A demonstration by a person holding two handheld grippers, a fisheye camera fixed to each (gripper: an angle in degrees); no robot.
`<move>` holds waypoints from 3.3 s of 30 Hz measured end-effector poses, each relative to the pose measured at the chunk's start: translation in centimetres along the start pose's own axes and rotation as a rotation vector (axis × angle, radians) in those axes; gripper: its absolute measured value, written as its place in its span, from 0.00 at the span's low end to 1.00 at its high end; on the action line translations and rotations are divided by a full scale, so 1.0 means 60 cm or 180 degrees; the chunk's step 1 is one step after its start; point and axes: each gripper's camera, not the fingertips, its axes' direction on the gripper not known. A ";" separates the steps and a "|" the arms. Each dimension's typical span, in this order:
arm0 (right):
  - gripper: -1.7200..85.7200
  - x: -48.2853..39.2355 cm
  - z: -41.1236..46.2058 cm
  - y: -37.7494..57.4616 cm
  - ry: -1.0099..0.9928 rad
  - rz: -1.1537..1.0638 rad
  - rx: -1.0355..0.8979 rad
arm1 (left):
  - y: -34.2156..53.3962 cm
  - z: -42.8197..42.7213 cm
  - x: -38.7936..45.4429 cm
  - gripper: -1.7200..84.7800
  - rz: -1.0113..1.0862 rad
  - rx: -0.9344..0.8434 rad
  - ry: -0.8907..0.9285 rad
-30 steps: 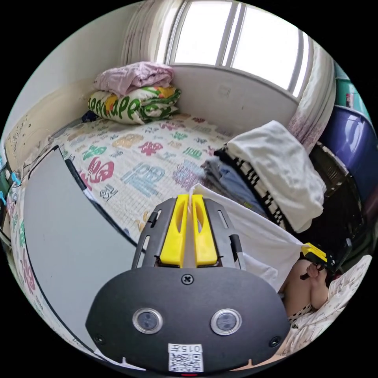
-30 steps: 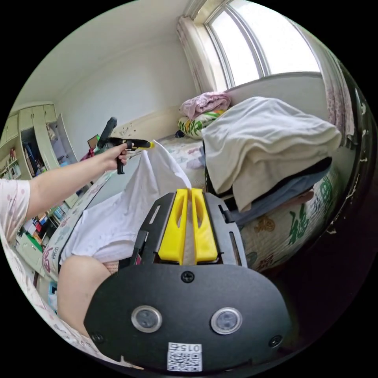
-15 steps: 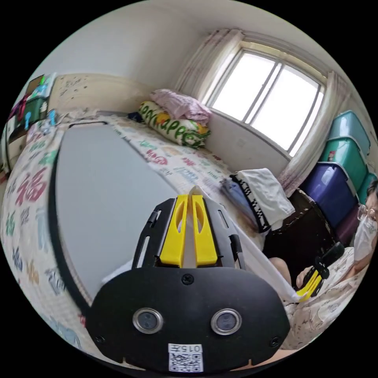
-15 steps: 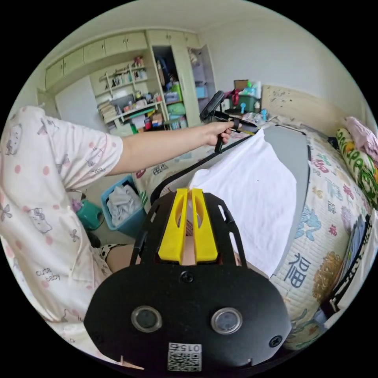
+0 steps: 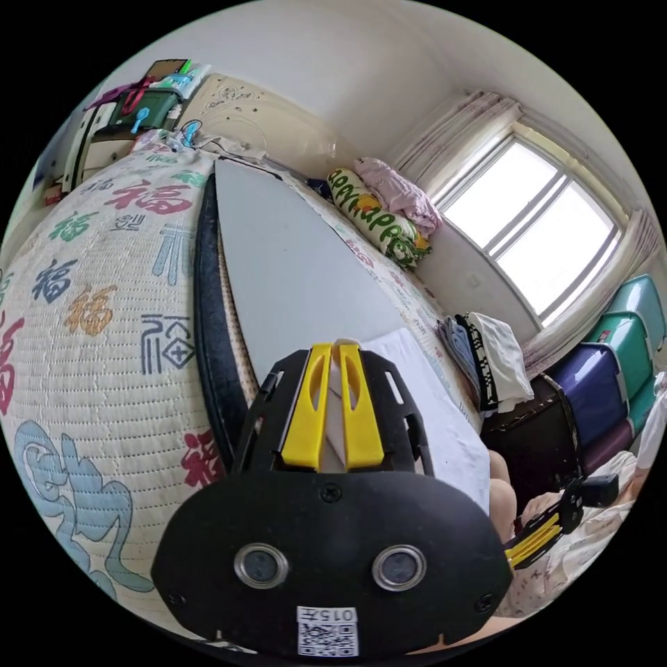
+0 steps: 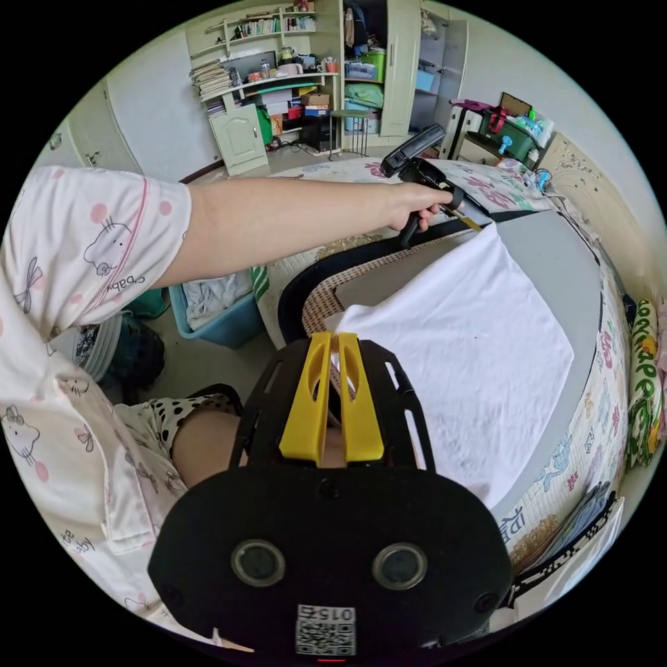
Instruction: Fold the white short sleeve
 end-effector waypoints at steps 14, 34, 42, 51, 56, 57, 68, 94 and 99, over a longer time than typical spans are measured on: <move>0.02 0.126 0.148 0.079 0.0011 -0.0097 -0.0369 | 0.242 -0.151 -0.183 0.13 -0.0554 0.0606 0.0423; 0.07 0.436 -0.079 0.244 0.0310 0.0436 0.0509 | 0.418 -0.271 0.252 0.09 0.0382 0.0208 -0.0403; 0.12 0.655 -0.081 0.392 0.0746 0.1840 0.0741 | 0.716 -0.369 0.497 0.13 0.0298 0.0619 -0.0484; 0.12 0.731 0.007 0.282 0.0453 0.1999 0.0290 | 0.713 -0.313 0.592 0.13 0.0184 0.0110 -0.0651; 0.02 0.731 0.023 0.199 0.0707 0.1969 0.0109 | 0.687 -0.334 0.622 0.03 0.0140 0.0085 -0.0687; 0.02 0.729 0.021 0.193 0.0762 0.1981 0.0094 | 0.681 -0.348 0.629 0.02 0.0147 0.0109 -0.0683; 0.02 0.690 0.103 0.064 0.0860 0.1934 -0.0473 | 0.625 -0.395 0.681 0.01 0.0305 0.0002 -0.0698; 0.01 0.170 -0.443 -0.101 0.2139 0.2331 0.2968 | 0.448 -0.431 0.905 0.02 0.1029 -0.0409 -0.1032; 0.01 -0.093 -0.540 -0.030 0.2054 0.2088 0.4647 | 0.438 -0.437 0.942 0.02 0.1057 -0.0385 -0.1190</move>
